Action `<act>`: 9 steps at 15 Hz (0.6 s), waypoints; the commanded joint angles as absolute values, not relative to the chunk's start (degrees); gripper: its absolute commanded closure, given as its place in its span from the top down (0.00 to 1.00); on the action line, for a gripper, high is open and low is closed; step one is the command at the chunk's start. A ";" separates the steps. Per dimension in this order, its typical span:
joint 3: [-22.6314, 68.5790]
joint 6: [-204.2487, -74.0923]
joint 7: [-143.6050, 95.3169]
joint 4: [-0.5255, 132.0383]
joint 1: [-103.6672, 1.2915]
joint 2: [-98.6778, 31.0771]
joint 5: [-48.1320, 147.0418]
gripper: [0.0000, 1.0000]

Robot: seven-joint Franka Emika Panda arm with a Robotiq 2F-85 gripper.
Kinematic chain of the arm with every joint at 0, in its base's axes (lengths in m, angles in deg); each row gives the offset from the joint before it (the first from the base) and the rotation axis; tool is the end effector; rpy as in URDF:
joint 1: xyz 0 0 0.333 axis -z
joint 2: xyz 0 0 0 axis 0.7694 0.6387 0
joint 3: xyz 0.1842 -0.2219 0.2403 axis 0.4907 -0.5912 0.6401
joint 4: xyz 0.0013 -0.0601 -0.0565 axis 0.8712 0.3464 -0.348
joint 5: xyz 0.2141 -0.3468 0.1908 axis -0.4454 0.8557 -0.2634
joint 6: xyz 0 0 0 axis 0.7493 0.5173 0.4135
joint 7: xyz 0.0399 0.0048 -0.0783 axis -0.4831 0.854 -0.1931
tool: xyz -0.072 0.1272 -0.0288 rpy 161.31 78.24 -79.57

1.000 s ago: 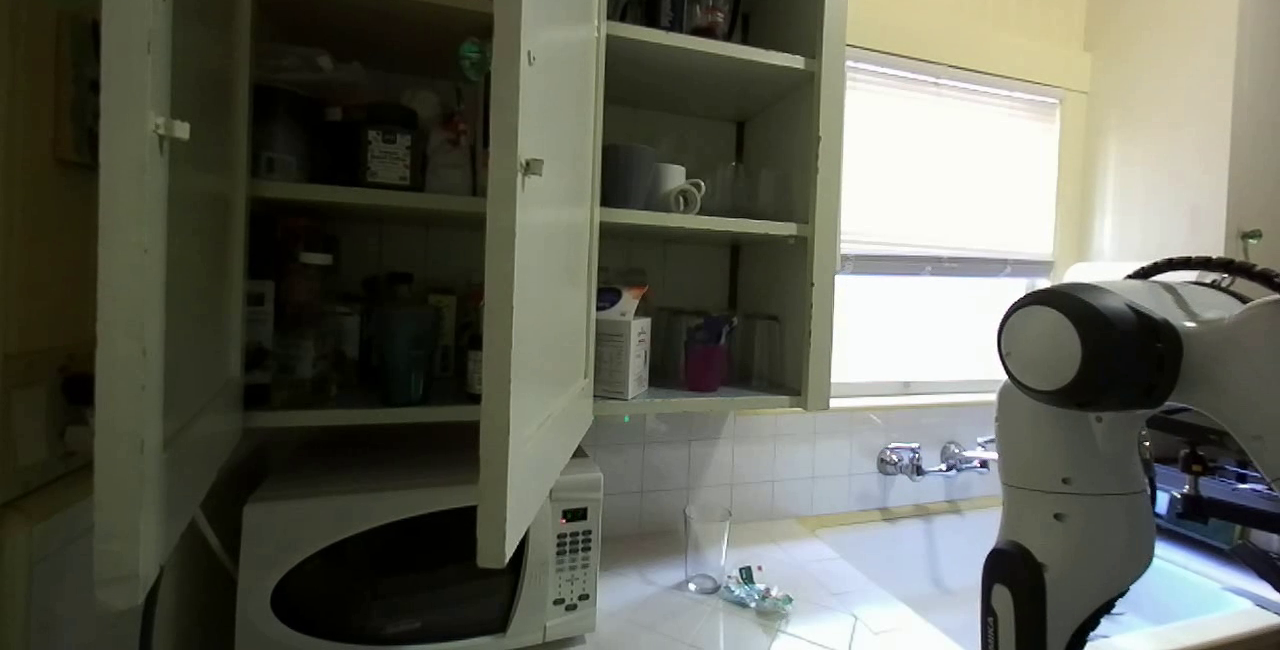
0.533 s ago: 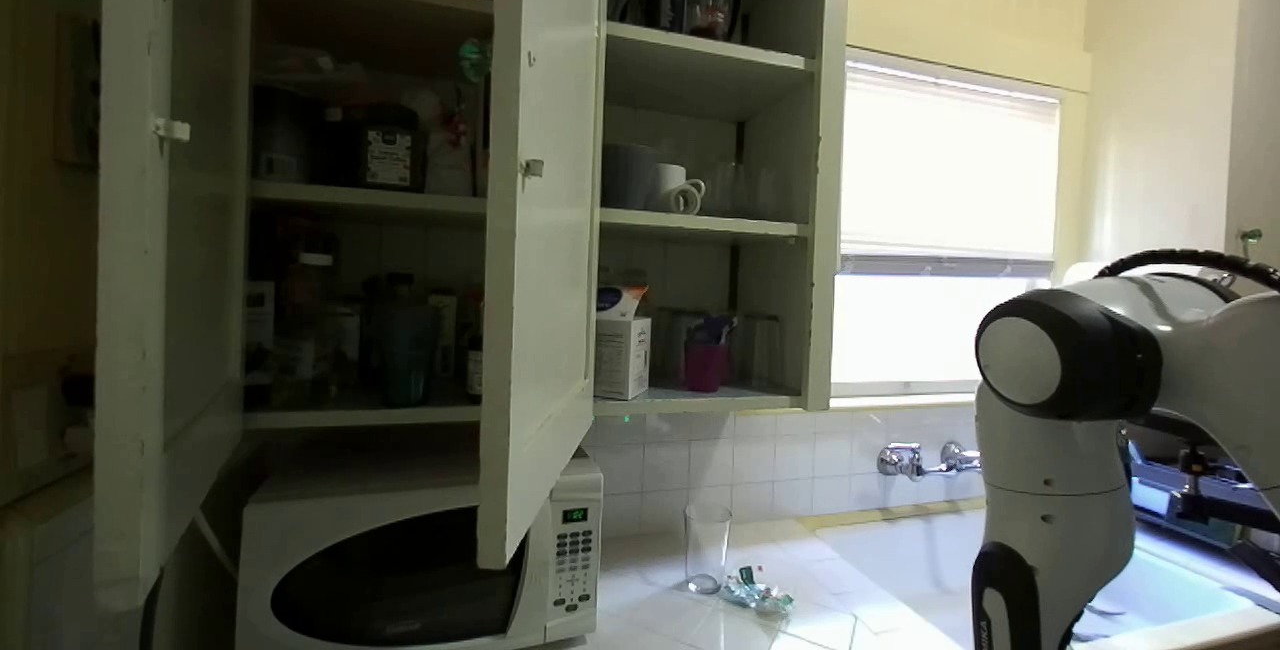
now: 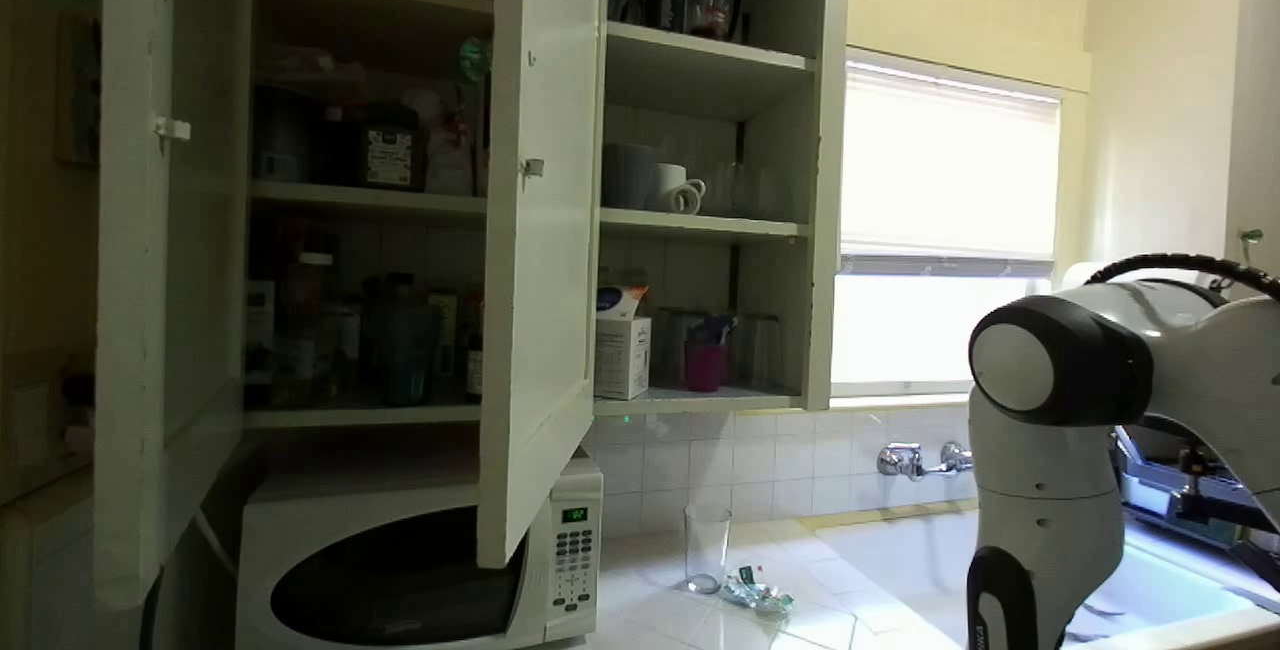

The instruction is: Remove the orange spoon from the drawer.

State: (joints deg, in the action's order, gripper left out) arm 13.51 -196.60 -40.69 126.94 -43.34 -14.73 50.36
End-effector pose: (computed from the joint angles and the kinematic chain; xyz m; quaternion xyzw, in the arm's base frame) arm 0.3650 -0.1571 0.0038 0.9975 -0.0173 0.0124 0.0670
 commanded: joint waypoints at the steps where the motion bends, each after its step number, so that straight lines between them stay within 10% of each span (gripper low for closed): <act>1: 13.88 -196.22 -40.38 126.74 -42.81 -13.03 51.14 0.88; 6: 16.35 -196.25 -40.67 125.06 -39.38 -10.45 52.44 0.81; 9: 17.09 -195.73 -40.95 123.90 -37.90 -9.87 53.32 0.61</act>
State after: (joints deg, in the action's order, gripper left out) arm 15.96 -196.60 -40.69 125.79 -40.56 -11.30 51.38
